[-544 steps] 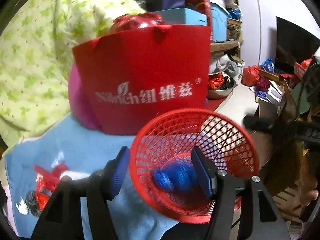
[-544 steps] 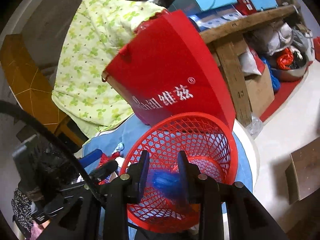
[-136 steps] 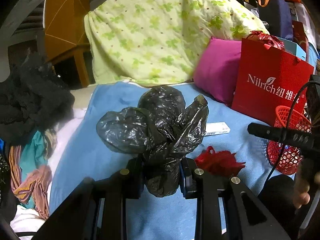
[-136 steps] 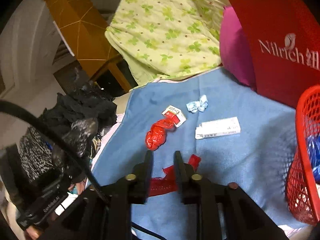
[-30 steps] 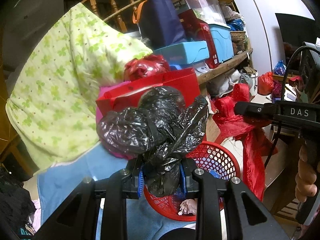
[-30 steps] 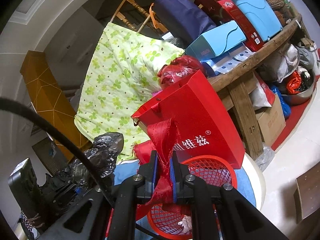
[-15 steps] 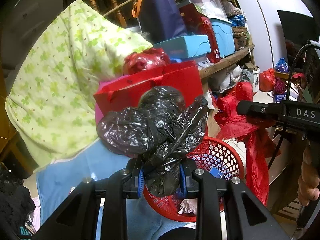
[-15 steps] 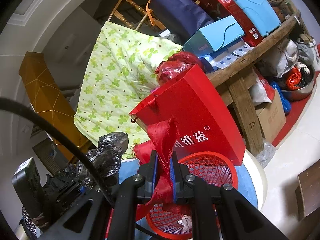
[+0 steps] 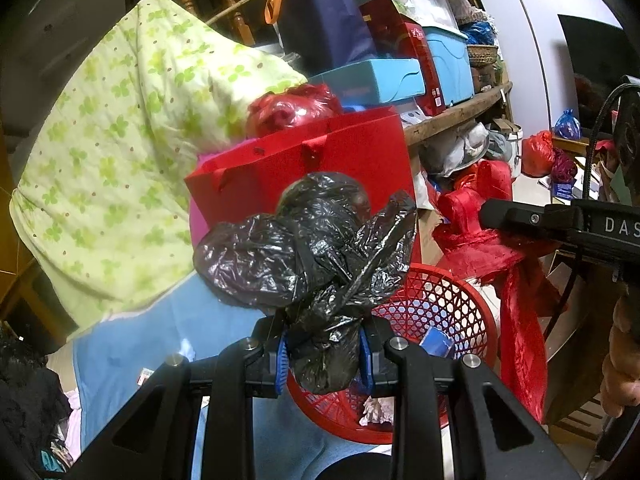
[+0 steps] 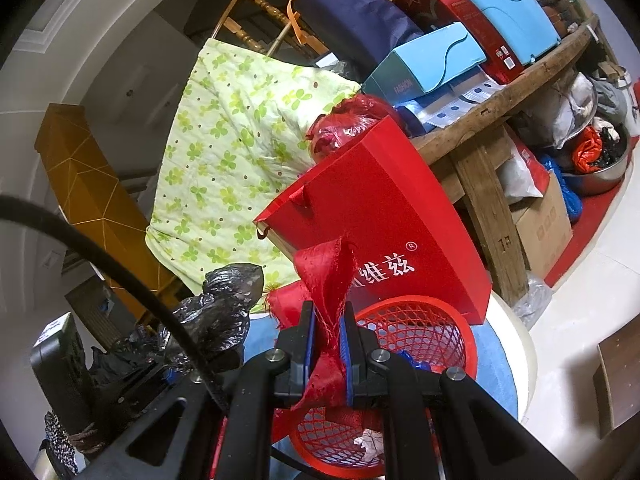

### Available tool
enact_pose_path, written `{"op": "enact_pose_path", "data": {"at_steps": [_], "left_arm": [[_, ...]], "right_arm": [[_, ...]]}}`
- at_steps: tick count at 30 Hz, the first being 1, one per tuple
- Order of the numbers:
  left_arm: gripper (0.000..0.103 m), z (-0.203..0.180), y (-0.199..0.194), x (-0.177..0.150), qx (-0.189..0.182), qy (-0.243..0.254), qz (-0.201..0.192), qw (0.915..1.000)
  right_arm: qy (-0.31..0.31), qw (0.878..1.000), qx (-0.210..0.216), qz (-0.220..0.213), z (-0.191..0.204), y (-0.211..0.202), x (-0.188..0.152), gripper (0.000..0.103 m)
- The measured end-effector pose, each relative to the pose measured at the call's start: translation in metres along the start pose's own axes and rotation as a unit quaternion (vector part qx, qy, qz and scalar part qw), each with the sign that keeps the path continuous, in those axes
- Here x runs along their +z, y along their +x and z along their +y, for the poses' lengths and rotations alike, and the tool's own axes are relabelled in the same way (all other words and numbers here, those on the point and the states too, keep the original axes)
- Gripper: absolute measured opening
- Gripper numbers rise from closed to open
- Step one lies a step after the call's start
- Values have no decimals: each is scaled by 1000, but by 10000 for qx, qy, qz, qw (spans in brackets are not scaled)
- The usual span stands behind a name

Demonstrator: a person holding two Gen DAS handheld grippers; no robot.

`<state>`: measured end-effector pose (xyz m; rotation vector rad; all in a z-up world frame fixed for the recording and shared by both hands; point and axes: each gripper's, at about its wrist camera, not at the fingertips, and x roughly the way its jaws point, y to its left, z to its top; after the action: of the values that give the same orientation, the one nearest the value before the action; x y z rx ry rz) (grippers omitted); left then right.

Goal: Collect trash
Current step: 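Open both grippers to drop the black bag and ribbon into the basket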

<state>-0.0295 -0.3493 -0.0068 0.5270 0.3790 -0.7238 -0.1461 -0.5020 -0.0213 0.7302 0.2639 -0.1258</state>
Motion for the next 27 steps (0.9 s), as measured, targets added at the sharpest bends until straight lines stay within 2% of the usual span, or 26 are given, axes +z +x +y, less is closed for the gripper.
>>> {"op": "enact_pose_path", "data": {"at_steps": [12, 17, 19, 21, 27], "left_arm": [[30, 0, 15, -4, -40, -22, 187, 9998], [33, 7, 32, -11, -388, -227, 483, 9978], [39, 13, 42, -16, -618, -434, 654, 9950], [55, 20, 50, -22, -779, -629, 756, 9921], [67, 44, 49, -35, -780, -992, 701, 9895]], "right_arm": [[57, 9999, -89, 125, -4, 12, -6, 12], [185, 9994, -189, 240, -15, 27, -11, 14], [295, 9989, -235, 287, -22, 34, -13, 15], [393, 9983, -295, 312, -29, 41, -17, 16], [567, 9968, -343, 456, -39, 54, -26, 24]]}}
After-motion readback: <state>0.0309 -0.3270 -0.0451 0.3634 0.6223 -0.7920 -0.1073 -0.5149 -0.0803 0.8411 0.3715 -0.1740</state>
